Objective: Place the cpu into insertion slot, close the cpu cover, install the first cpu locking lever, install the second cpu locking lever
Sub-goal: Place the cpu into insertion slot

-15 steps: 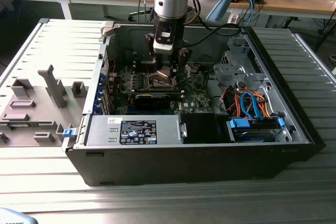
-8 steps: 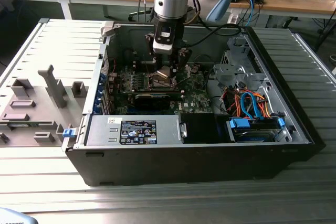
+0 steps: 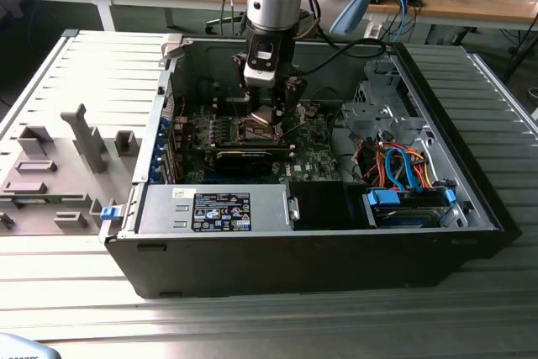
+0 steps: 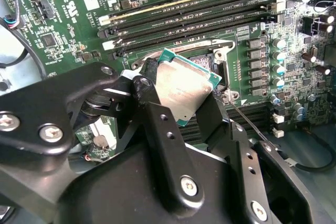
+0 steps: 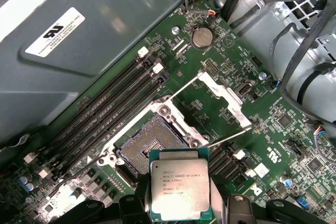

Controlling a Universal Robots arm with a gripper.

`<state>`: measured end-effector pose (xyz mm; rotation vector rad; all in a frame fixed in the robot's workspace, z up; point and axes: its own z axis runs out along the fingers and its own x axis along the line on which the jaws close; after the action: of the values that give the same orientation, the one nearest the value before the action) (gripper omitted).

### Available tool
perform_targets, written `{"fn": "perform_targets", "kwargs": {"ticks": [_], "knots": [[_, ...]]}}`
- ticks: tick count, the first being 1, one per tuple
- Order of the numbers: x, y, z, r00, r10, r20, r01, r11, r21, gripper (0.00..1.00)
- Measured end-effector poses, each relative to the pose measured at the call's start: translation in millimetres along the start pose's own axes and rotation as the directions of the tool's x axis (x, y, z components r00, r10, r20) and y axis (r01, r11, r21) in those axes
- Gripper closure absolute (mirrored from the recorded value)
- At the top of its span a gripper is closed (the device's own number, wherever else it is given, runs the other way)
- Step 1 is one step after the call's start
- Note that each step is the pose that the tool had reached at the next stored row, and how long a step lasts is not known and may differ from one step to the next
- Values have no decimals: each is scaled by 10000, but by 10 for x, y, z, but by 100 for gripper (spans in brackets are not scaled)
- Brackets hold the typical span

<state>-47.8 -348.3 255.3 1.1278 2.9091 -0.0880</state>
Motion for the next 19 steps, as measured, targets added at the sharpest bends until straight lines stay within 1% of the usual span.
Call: {"fn": "perform_targets", "kwargs": {"ticks": [19], "knots": [[0, 0, 0, 9996, 268, -12, -268, 9996, 11, 45]]}}
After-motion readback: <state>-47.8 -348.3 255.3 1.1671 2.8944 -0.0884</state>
